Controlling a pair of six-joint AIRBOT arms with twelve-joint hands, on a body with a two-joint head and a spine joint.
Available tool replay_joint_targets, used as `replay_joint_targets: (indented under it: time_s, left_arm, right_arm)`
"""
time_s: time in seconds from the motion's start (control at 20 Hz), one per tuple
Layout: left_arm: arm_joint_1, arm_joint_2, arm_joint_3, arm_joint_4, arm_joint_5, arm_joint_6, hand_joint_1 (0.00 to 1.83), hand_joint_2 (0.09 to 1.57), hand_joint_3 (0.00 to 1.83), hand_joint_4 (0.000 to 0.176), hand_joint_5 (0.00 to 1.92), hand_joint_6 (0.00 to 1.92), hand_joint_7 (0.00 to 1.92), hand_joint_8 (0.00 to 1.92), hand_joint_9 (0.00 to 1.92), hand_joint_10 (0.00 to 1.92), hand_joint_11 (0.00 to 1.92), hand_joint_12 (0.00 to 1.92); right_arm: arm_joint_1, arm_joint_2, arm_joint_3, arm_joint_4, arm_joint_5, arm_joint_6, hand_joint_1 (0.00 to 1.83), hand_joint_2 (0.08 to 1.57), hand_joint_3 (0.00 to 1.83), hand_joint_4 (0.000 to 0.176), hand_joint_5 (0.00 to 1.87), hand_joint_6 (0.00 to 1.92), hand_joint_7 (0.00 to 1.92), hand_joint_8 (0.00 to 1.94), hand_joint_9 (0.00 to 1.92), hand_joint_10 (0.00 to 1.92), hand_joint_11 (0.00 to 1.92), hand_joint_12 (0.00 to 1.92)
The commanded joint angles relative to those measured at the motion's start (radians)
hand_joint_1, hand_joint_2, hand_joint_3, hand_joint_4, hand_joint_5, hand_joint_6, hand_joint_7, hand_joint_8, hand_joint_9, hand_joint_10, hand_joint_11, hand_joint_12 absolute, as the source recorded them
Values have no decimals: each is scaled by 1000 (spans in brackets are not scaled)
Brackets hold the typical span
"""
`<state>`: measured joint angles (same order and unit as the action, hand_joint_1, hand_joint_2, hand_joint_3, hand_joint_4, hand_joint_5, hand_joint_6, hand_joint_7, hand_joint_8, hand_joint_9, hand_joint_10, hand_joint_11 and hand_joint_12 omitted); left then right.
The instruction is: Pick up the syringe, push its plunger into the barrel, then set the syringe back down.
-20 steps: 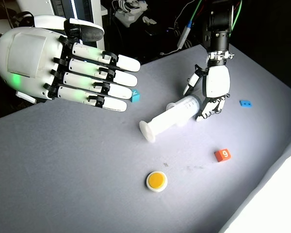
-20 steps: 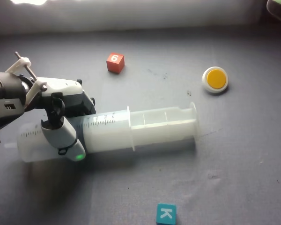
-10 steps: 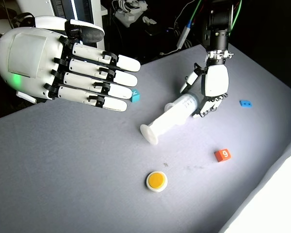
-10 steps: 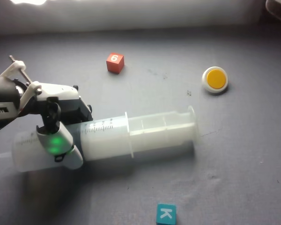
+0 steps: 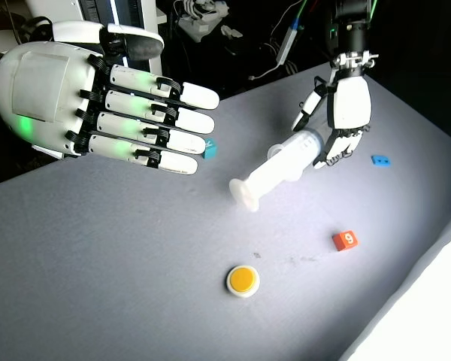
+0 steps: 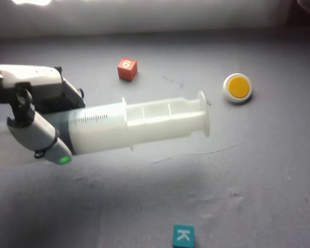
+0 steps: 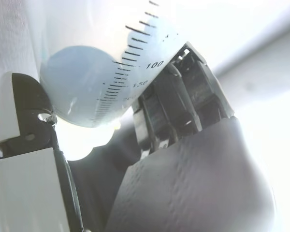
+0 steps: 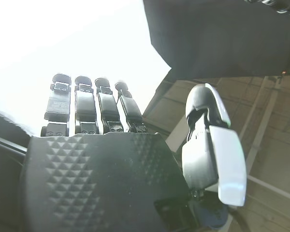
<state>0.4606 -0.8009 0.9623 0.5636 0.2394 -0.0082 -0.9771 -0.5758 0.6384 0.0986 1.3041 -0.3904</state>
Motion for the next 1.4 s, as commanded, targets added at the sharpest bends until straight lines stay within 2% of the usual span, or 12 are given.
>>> replay_joint_targets:
  time_s: [0.0, 0.15, 0.25, 0.4, 0.5, 0.75, 1.0, 1.35]
  left_arm:
    - [-22, 15, -4, 1, -88, -7, 1372, 1106, 0, 0, 916, 1114, 1087, 707, 886, 1250, 609, 1382]
    - [-60, 54, -26, -32, -105, -7, 1370, 1106, 0, 0, 944, 1108, 1073, 721, 870, 1248, 586, 1383]
    - [-94, 76, -40, -37, -127, -7, 1370, 1108, 0, 0, 941, 1102, 1066, 722, 871, 1261, 584, 1381]
    - [-141, 116, -68, -50, -169, -7, 1368, 1113, 0, 0, 925, 1155, 1065, 728, 856, 1253, 563, 1403]
    - [-166, 143, -85, -52, -191, -7, 1367, 1114, 0, 0, 942, 1141, 1054, 751, 843, 1250, 539, 1374]
    - [-189, 148, -99, -48, -216, -7, 1368, 1118, 0, 0, 927, 1121, 1045, 802, 839, 1291, 547, 1461]
    - [-198, 150, -139, -66, -226, -7, 1374, 1100, 0, 0, 928, 1101, 1100, 686, 899, 1237, 627, 1431]
    - [-209, 152, -157, -72, -246, -7, 1372, 1107, 0, 0, 917, 1119, 1083, 725, 881, 1249, 607, 1403]
  right_arm:
    - [6, 3, 0, 5, 127, 7, 0, 1089, 0, 0, 0, 0, 0, 0, 0, 0, 0, 0]
    - [7, 3, -5, 21, 127, 17, 0, 1064, 0, 0, 0, 0, 0, 0, 0, 0, 0, 0]
    - [21, -6, -13, 74, 120, 61, 0, 1072, 0, 0, 0, 0, 0, 0, 0, 0, 0, 0]
    - [65, -58, -18, 161, 110, 150, 0, 1073, 0, 0, 0, 0, 0, 0, 0, 0, 0, 0]
    - [90, -98, -20, 210, 84, 157, 0, 1068, 0, 0, 0, 0, 0, 0, 0, 0, 0, 0]
    - [165, -167, -19, 247, 55, 181, 0, 1068, 0, 0, 0, 0, 0, 0, 0, 0, 0, 0]
    - [234, -246, -19, 335, -10, 173, 0, 1084, 0, 0, 0, 0, 0, 0, 0, 0, 0, 0]
    - [287, -359, -16, 344, -23, 98, 0, 1091, 0, 0, 0, 0, 0, 0, 0, 0, 0, 0]
